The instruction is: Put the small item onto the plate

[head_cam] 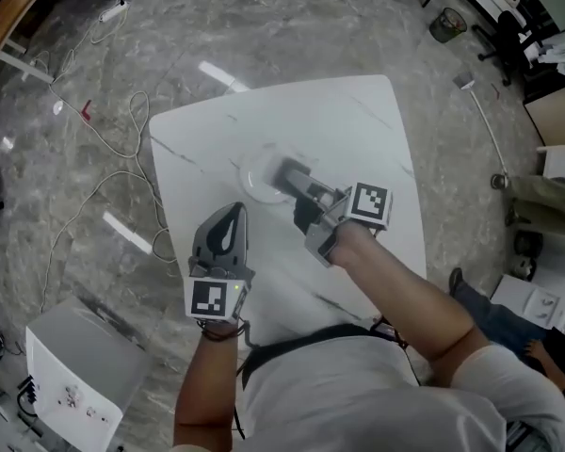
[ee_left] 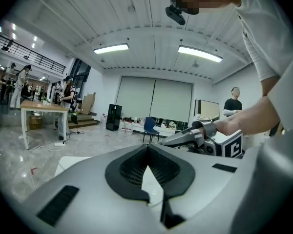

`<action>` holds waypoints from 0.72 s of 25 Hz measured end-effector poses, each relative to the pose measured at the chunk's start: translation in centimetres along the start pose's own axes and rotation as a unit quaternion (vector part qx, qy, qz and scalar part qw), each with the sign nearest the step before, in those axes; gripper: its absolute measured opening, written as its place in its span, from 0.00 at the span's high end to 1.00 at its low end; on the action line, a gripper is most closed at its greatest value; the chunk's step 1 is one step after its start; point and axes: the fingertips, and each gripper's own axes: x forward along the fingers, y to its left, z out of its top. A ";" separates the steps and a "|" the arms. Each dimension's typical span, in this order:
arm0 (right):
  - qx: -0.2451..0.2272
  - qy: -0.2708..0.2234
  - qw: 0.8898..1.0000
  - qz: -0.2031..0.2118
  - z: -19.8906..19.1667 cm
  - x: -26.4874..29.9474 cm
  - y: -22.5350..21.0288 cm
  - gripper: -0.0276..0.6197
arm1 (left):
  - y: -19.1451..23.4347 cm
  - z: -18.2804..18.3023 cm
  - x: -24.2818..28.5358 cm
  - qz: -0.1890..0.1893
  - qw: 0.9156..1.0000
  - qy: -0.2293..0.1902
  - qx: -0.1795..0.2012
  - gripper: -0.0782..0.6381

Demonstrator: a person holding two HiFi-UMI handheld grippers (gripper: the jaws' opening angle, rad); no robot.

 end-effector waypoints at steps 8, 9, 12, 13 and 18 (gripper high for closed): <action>-0.004 0.017 0.998 -0.064 0.7 5.2 -9.5 0.81 | 2.8 -5.3 2.7 -0.004 0.999 0.023 -0.038 0.88; -0.005 0.021 0.997 -0.071 0.6 5.7 -10.1 0.81 | 2.9 -5.6 2.7 -0.004 0.999 0.024 -0.040 0.88; -0.007 0.034 0.996 -0.088 0.2 6.0 -11.1 0.81 | 2.5 -6.5 2.6 -0.006 0.999 0.030 -0.044 0.88; -0.008 0.036 0.995 -0.092 0.2 6.0 -11.3 0.81 | 2.3 -6.7 2.5 -0.006 0.998 0.032 -0.045 0.88; -0.015 0.040 0.993 -0.113 -0.1 6.5 -12.5 0.81 | 2.8 -7.4 2.0 -0.008 0.998 0.035 -0.051 0.88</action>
